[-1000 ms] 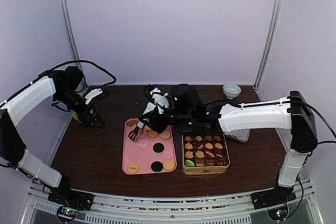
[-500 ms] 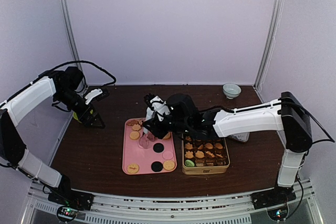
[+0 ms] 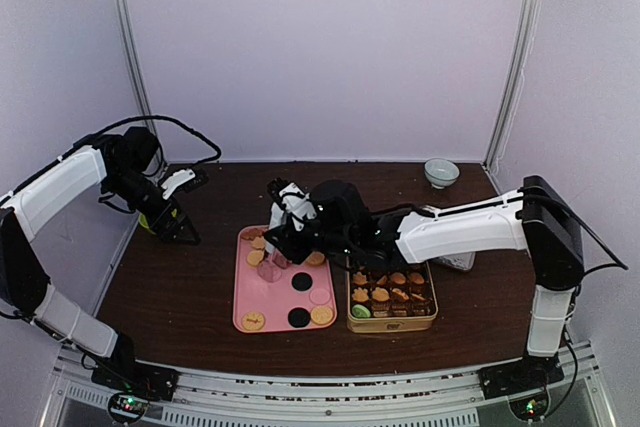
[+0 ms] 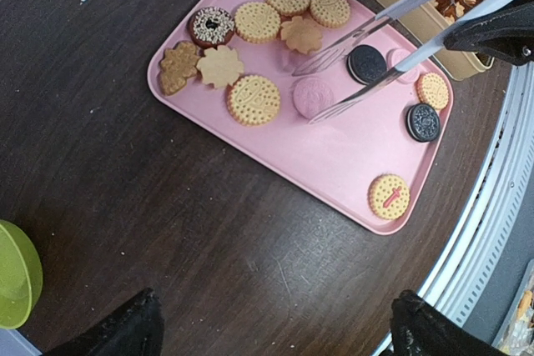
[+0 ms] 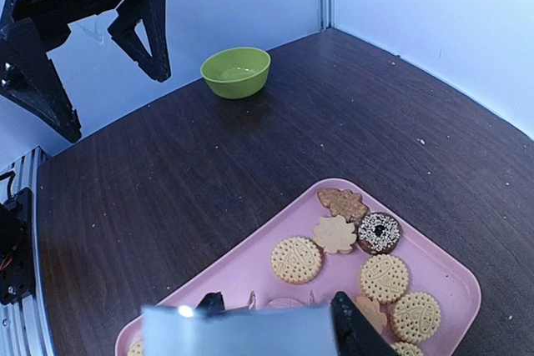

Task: Pack the cookies
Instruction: Pick up the fake cookies from the plate.

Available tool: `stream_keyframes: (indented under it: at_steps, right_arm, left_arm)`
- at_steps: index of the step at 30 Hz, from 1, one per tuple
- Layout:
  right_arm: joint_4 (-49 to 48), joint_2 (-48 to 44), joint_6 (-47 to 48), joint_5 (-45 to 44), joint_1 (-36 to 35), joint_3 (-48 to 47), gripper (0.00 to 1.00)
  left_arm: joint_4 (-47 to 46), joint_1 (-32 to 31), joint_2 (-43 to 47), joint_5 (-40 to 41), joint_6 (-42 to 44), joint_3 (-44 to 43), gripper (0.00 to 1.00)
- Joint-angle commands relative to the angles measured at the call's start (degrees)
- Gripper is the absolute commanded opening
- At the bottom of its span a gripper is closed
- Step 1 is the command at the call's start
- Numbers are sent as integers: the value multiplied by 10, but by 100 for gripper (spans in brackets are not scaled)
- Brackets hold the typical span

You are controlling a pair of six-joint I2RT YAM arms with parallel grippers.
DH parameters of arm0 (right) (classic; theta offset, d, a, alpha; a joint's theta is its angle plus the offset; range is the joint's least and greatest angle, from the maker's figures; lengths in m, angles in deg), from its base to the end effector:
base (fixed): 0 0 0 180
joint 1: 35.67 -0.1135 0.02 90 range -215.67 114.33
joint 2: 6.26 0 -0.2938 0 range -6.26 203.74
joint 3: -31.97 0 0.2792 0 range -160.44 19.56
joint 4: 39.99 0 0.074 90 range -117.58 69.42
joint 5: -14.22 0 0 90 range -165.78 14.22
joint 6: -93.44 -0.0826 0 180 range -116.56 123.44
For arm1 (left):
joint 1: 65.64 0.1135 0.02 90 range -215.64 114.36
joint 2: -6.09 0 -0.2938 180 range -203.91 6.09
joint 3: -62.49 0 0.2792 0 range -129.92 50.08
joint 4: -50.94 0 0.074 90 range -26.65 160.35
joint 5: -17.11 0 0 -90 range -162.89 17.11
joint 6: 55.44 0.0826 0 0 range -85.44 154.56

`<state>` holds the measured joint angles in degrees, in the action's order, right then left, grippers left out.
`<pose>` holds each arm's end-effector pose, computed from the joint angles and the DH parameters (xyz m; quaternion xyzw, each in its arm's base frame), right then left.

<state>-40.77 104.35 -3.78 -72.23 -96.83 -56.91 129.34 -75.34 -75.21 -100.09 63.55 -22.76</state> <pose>0.2506 0.4657 0.2292 -0.3891 0.7260 0.3394 0.4543 0.2831 -0.0867 0.2811 0.3490 0.8981 -0.2077 0.1687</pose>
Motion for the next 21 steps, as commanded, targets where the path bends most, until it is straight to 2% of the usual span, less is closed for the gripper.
stream_keyframes:
  at_steps: [1, 15, 21]
  right_arm:
    - [-34, 14, 5, -14, -6, -27, 41]
    - [-20, 19, 62, -59, -25, -17, 41]
    - [-16, 11, 40, -43, -27, -3, 41]
  left_arm:
    - [-14, 4, 3, -5, -2, 4, 98]
    - [-14, 4, 7, -5, 1, 9, 98]
    - [-14, 4, 8, -7, 2, 10, 98]
